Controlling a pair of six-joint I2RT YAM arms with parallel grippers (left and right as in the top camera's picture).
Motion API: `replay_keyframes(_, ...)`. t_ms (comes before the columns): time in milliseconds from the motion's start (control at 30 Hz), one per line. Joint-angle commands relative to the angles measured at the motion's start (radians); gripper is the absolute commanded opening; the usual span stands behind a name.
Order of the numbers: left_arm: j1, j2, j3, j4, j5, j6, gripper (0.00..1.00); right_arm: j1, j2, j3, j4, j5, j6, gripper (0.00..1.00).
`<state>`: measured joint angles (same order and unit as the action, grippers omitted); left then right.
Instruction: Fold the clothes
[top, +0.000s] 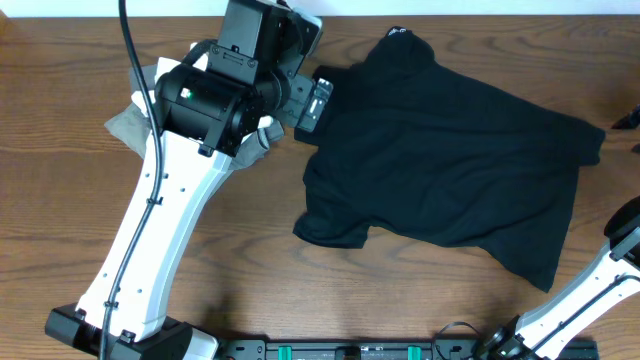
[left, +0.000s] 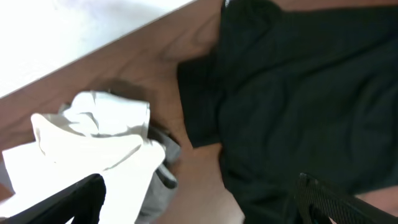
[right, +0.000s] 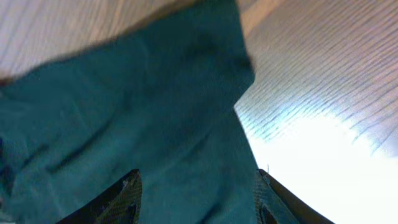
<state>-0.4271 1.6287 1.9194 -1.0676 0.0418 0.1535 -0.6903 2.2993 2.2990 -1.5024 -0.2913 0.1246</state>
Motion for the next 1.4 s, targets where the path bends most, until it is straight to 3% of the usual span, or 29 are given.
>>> replay_keyframes(0,0.003,0.000,0.016,-0.024,-0.008,-0.006,0.98,0.024,-0.006,0.008,0.000,-0.027,-0.036,0.57)
replay_keyframes(133,0.003,0.000,0.016,-0.034,-0.008,-0.006,0.98,0.064,-0.006,-0.003,0.024,-0.032,-0.036,0.41)
replay_keyframes(400,0.003,0.000,0.016,-0.072,-0.008,-0.006,0.98,0.201,-0.006,-0.151,-0.038,0.055,-0.037,0.45)
replay_keyframes(667,0.005,0.000,0.016,-0.186,-0.009,-0.006,0.98,0.282,-0.032,-0.252,-0.054,-0.108,-0.211,0.47)
replay_keyframes(900,0.005,0.000,0.016,-0.229,-0.008,-0.010,0.98,0.352,-0.282,-0.252,-0.053,-0.108,-0.208,0.53)
replay_keyframes(1100,0.005,0.000,0.016,-0.231,-0.008,-0.016,0.98,0.441,-0.579,-0.275,-0.022,0.071,-0.097,0.56)
replay_keyframes(1267,0.005,0.000,0.016,-0.269,-0.008,-0.050,0.98,0.553,-0.785,-0.467,-0.016,0.287,0.094,0.69)
replay_keyframes(1367,0.005,0.000,0.014,-0.312,-0.008,-0.084,0.98,0.572,-0.869,-0.671,0.005,0.290,0.179,0.75)
